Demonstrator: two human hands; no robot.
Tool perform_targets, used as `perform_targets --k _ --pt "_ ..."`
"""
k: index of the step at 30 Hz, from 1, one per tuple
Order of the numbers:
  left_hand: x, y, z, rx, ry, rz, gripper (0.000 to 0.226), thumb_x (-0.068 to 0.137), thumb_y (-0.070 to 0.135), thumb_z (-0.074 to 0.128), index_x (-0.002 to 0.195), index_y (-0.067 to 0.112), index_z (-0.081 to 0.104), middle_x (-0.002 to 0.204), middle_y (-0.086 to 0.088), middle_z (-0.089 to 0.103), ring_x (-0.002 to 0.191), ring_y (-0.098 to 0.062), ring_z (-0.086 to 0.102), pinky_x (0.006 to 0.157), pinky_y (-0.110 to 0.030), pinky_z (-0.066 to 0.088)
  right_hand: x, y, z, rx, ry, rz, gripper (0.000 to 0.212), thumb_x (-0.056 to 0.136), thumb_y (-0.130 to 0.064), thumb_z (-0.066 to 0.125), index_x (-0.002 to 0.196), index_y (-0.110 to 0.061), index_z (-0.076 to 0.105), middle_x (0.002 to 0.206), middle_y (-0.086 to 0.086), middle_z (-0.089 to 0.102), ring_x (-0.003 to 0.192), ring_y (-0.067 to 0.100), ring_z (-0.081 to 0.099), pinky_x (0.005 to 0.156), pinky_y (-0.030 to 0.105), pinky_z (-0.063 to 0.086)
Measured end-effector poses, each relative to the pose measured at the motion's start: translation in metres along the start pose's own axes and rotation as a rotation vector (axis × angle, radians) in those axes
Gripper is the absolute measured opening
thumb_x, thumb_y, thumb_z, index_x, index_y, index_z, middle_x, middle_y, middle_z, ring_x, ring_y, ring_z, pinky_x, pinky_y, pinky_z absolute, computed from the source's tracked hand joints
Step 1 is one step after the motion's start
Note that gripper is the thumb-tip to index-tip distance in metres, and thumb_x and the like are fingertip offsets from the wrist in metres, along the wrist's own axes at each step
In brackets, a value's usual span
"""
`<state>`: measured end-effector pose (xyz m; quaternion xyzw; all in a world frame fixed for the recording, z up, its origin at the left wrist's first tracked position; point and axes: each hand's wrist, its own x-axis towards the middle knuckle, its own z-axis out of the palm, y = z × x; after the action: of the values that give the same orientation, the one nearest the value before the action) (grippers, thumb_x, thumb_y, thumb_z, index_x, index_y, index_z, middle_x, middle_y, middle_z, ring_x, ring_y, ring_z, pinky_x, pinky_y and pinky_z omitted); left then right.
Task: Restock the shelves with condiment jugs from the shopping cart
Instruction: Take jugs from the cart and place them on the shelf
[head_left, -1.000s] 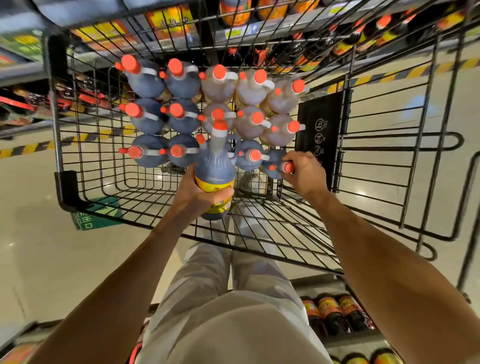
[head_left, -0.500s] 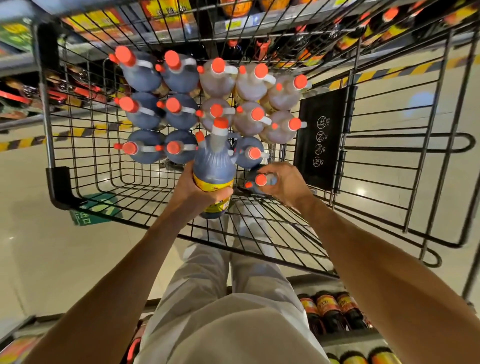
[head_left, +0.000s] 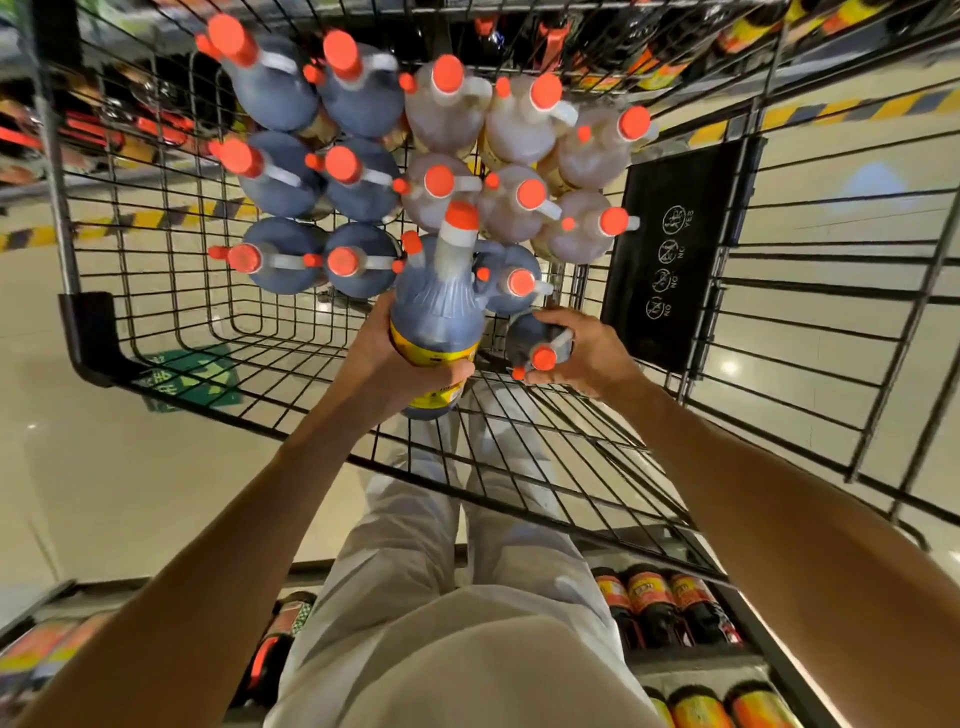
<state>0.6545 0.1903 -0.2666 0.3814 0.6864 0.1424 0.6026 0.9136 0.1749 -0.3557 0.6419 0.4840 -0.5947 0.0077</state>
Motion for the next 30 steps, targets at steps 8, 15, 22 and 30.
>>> perform_targets --k 8,15,22,30 --pt "0.002 -0.004 0.002 0.01 -0.016 -0.003 0.08 0.063 -0.005 0.089 0.13 0.014 0.052 0.104 0.009 0.07 0.084 0.003 0.068 0.067 -0.012 0.051 0.018 0.007 0.007 -0.204 -0.108 -0.12 0.079 0.083 -0.013 0.081 0.152 -0.009 0.043 0.118 0.017 0.064 0.101 0.034 0.065 0.085 0.036 0.057" --pt "0.003 -0.009 0.003 0.019 -0.001 -0.012 0.077 0.063 -0.004 0.089 0.124 0.022 0.051 0.1 0.015 0.069 0.081 0.009 0.067 0.065 -0.008 0.05 0.029 0.027 0.033 -0.443 -0.098 -0.25 0.105 0.053 -0.04 0.093 0.144 -0.035 0.042 0.144 -0.005 0.055 0.126 0.029 0.054 0.103 0.047 0.049" --pt "-0.002 -0.002 -0.002 -0.017 -0.05 0.021 0.079 0.064 0.002 0.091 0.13 0.023 0.052 0.11 0.013 0.069 0.089 0.01 0.066 0.066 -0.008 0.05 -0.008 0.002 0.002 -0.293 -0.045 -0.228 0.097 0.049 -0.039 0.096 0.136 -0.036 0.053 0.126 -0.012 0.061 0.116 0.017 0.057 0.098 0.039 0.053" --pt "-0.039 0.039 -0.017 -0.19 0.047 0.013 0.071 0.061 0.026 0.095 0.121 0.028 0.059 0.11 0.003 0.073 0.092 -0.013 0.073 0.077 -0.038 0.057 -0.08 -0.046 -0.043 0.442 0.108 -0.083 0.078 0.051 -0.013 0.102 0.119 -0.024 0.065 0.117 0.0 0.074 0.108 0.013 0.071 0.099 0.043 0.056"
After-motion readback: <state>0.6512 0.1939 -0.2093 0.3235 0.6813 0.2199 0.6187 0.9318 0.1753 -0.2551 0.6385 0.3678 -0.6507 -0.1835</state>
